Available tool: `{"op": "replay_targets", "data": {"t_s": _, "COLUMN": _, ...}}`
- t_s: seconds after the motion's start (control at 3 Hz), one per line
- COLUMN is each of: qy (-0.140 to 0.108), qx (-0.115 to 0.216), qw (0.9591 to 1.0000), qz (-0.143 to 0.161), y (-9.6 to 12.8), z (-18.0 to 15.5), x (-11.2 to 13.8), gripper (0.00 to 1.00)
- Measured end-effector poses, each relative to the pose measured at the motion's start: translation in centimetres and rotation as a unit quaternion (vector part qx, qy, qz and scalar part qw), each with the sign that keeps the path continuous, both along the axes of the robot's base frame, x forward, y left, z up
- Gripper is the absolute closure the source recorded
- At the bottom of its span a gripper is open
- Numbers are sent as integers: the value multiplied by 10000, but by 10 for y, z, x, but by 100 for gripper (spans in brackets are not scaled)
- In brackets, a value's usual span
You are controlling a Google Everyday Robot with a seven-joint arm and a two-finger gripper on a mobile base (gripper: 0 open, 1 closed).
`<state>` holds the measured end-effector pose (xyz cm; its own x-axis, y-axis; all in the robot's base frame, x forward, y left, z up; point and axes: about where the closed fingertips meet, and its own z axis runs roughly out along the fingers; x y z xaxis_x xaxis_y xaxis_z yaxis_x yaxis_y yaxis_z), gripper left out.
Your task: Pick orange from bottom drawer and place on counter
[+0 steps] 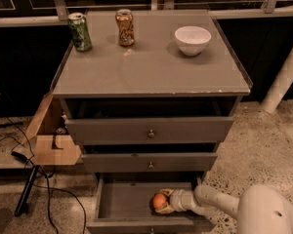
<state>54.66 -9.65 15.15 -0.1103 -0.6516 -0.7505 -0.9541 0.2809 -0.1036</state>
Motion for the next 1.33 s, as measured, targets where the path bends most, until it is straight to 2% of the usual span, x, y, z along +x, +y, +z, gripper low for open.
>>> {"op": "replay_targets", "data": {"t_s": 0.33, "qy": -88, "qx": -72, "qw": 9999, "qz": 105, "y": -4, "z": 45, "x": -5, "gripper": 100}}
{"op": "replay_targets", "data": {"t_s": 0.67, "qy": -211, "qx": -124, "qw": 9995, "qz": 175, "y": 0, "z": 120, "x": -13, "gripper": 100}}
{"op": "replay_targets", "data": {"t_s": 1.0, "qy": -313, "qx": -246, "qw": 9983, "qz": 434, "y": 5, "z": 156, "x": -23, "gripper": 100}}
{"op": "replay_targets", "data": {"t_s": 1.33, "qy": -314, "qx": -247, "qw": 9982, "qz": 436, "y": 5, "z": 156, "x": -23, "gripper": 100}}
